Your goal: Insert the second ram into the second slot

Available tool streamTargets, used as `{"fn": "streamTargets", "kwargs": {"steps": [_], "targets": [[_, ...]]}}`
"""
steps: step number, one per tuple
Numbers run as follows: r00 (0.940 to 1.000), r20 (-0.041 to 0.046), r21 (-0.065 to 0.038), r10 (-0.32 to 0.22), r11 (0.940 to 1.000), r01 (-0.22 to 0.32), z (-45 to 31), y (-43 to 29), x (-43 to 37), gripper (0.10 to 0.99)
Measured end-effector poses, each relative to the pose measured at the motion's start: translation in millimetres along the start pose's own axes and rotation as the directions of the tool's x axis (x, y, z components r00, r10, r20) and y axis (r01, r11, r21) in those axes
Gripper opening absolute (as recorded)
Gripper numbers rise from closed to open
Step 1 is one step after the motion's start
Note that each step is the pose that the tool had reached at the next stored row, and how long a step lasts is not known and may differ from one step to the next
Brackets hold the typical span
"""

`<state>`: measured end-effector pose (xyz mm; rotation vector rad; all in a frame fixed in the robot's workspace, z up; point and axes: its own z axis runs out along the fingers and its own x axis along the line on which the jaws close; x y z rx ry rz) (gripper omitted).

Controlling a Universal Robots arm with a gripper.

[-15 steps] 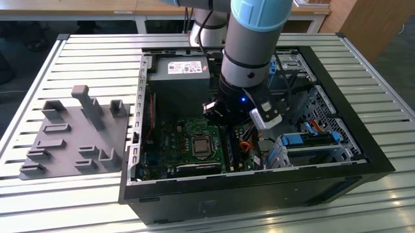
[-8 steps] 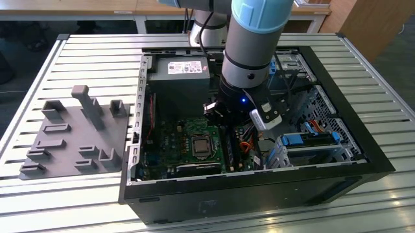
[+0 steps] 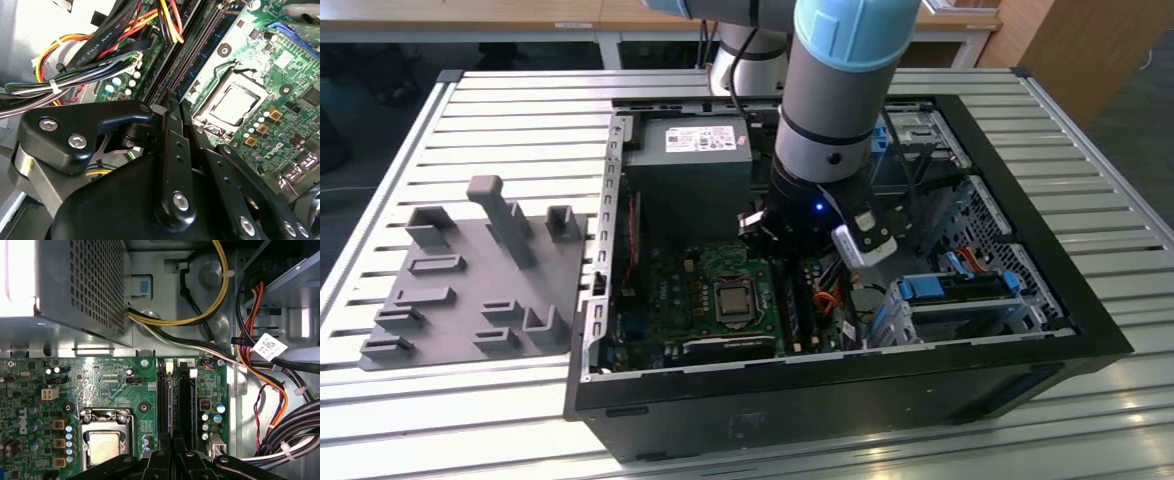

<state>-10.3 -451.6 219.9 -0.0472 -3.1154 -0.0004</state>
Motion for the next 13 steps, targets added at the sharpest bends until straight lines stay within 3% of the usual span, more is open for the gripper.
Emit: {"fn": "streamTargets", "kwargs": {"steps": [13], "targets": [[1.0,0.0001,0.0,0.0,1.0,0.0,2.5,0.0,0.6,0.141]]}}
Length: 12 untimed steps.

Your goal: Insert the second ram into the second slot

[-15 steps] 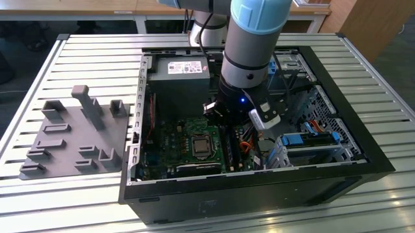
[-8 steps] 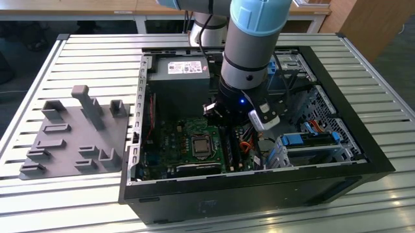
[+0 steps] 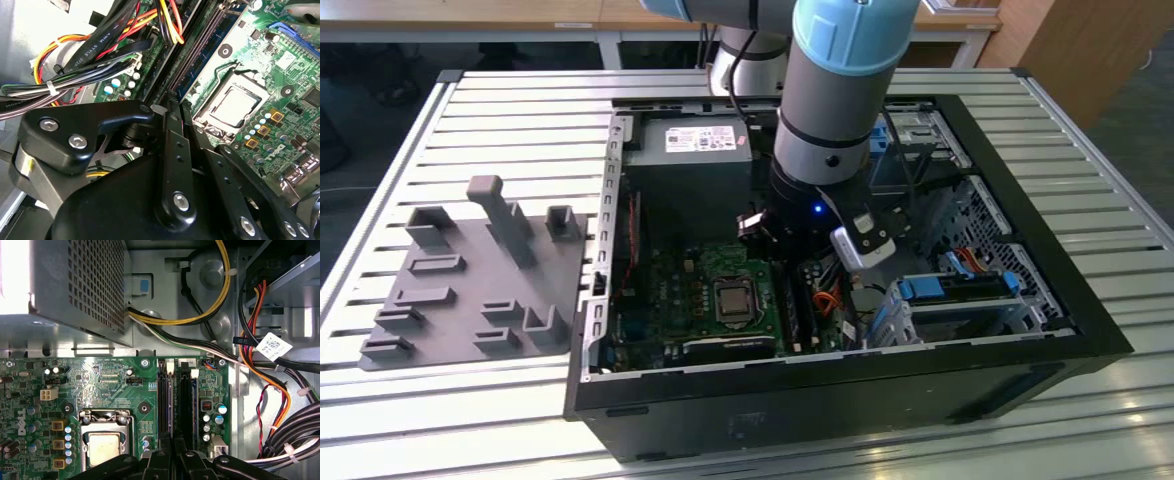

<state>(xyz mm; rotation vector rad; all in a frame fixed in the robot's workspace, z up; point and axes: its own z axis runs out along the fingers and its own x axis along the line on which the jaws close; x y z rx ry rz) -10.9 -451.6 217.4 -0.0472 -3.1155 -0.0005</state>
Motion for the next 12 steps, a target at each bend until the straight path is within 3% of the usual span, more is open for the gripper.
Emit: {"fn": "streamTargets", "kwargs": {"steps": [12], "targets": [[0.9998,0.0001,0.0,-0.018,0.9998,0.018,0.2,0.2,-0.1,0.141]]}}
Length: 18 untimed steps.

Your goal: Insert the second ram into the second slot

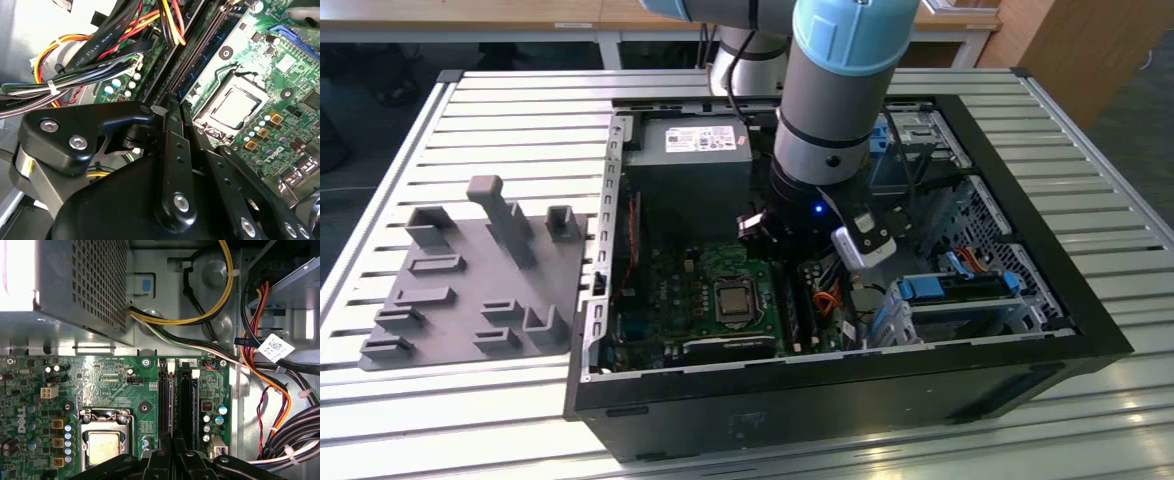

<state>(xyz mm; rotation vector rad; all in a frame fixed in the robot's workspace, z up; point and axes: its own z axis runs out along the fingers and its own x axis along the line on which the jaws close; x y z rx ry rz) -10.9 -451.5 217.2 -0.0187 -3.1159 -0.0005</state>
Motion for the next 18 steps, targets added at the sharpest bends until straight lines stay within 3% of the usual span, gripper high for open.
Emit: {"fn": "streamTargets", "kwargs": {"steps": [18], "targets": [[1.0,-0.0002,0.001,-0.005,1.0,0.005,5.9,1.2,-0.2,0.141]]}}
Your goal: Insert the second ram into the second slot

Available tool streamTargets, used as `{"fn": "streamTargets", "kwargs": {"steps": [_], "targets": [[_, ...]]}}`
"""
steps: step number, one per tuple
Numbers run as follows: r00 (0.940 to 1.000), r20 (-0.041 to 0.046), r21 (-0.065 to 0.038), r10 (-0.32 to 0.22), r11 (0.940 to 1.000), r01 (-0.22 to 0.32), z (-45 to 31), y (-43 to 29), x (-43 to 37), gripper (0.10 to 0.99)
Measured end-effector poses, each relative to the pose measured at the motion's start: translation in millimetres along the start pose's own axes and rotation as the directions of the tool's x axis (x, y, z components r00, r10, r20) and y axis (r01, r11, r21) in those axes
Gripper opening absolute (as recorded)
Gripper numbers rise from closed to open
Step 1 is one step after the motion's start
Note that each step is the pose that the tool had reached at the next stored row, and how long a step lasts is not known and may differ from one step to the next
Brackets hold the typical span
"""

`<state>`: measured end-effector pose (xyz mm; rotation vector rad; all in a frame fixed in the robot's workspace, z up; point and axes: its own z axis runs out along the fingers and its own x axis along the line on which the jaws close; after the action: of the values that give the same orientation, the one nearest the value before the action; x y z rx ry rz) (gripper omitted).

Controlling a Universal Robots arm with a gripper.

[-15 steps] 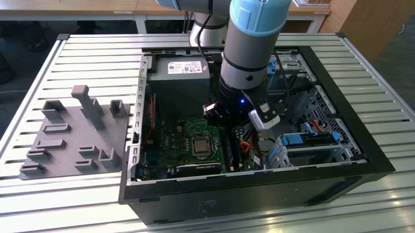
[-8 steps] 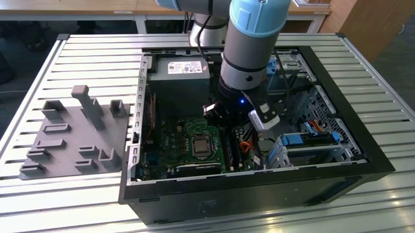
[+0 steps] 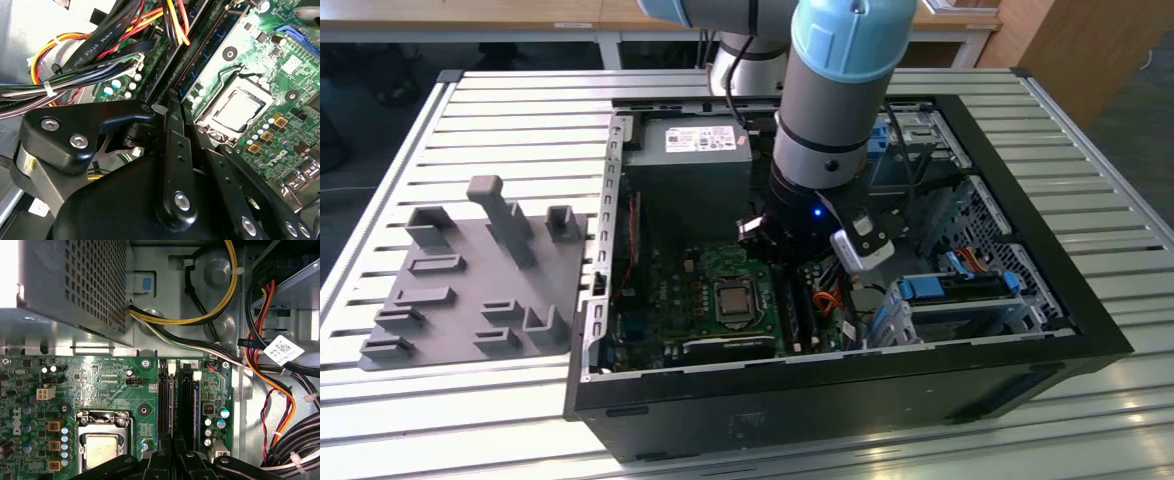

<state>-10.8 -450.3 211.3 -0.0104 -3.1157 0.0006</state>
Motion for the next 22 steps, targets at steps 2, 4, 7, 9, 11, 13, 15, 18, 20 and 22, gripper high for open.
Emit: {"fn": "streamTargets", "kwargs": {"steps": [2,4,7,9,11,13,15,18,20,22], "targets": [[1.0,0.0,0.0,0.0,1.0,0.0,0.1,0.0,0.0,0.141],[1.0,-0.0001,0.0,0.0,1.0,0.0,0.1,0.0,0.0,0.149],[1.0,0.0001,0.0,0.0,1.0,0.0,0.1,0.0,0.0,0.212],[1.0,0.0,0.0,0.0,1.0,0.0,-0.7,0.0,0.0,0.212],[1.0,0.0001,0.0,0.0,1.0,0.0,-4.0,0.0,0.1,0.212],[1.0,0.0,0.0,0.0,1.0,0.0,-9.5,0.0,0.3,0.212],[1.0,0.0001,0.0,0.0,1.0,0.0,-16.4,0.0,0.4,0.212],[1.0,0.0001,0.0,0.0,1.0,0.0,-23.3,0.0,0.6,0.212],[1.0,0.0001,-0.001,0.0,1.0,0.0,-23.3,0.0,0.6,0.212],[1.0,0.0001,0.0,0.0,1.0,0.0,-23.6,0.0,0.6,0.133]]}}
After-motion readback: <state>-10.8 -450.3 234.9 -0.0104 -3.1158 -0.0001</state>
